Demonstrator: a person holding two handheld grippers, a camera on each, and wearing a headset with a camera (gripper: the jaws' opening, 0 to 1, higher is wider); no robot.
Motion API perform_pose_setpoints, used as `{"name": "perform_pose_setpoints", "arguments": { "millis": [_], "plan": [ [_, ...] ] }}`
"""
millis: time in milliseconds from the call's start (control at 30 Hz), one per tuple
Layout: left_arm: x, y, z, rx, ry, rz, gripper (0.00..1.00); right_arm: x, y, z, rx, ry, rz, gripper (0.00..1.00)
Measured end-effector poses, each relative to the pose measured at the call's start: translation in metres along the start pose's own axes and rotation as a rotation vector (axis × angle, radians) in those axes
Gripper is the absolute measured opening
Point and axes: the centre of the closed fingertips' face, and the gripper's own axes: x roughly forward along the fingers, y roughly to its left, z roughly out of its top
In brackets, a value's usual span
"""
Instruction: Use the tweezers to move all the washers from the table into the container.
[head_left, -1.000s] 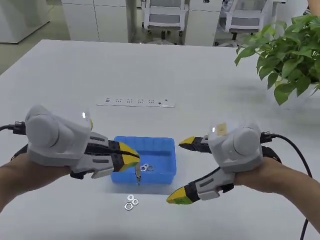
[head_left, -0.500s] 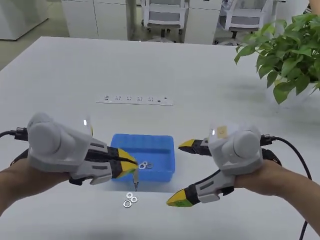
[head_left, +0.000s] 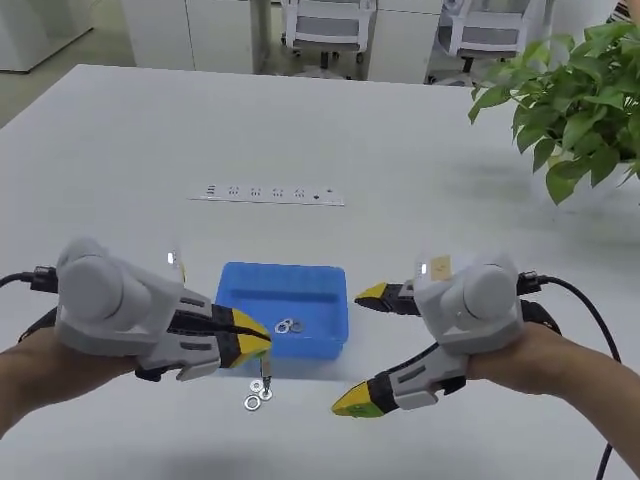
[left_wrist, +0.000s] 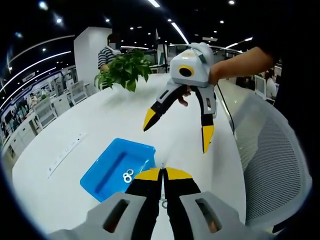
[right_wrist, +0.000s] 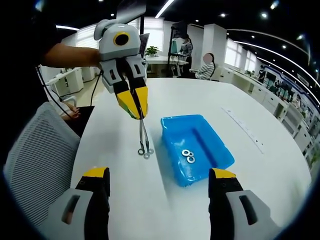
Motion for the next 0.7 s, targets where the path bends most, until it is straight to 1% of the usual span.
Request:
{"name": "perform_pose_setpoints", "arguments": {
  "millis": [367, 400, 500, 600, 700],
  "plan": [
    [0.0049, -0.0035, -0.0072, -0.003, 0.005, -0.003, 0.05, 0.0021, 0.0052, -0.0043, 0.007, 0.012, 0.013, 0.81],
    [0.0047, -0.0032, -0.0062, -0.005, -0.007, -0.001, 0.05, 0.0021, 0.0058, -0.0044, 0.007, 0.013, 0.014, 0.81],
    [0.0046, -0.0027, -0.0061, -0.012, -0.015, 0.000, 0.05, 0.0026, 0.0062, -0.0051, 0.007, 0.015, 0.018, 0.80],
    [0.0044, -0.0025, -0.0061, -0.008, -0.011, -0.002, 0.05, 0.0040, 0.0067, -0.0035, 0.000, 0.012, 0.024, 0.79],
    [0.0045, -0.0032, -0.0062, 0.002, -0.006, -0.009, 0.05, 0.0090, 0.0097, 0.0006, -0.024, 0.006, 0.043, 0.75]
  ]
}}
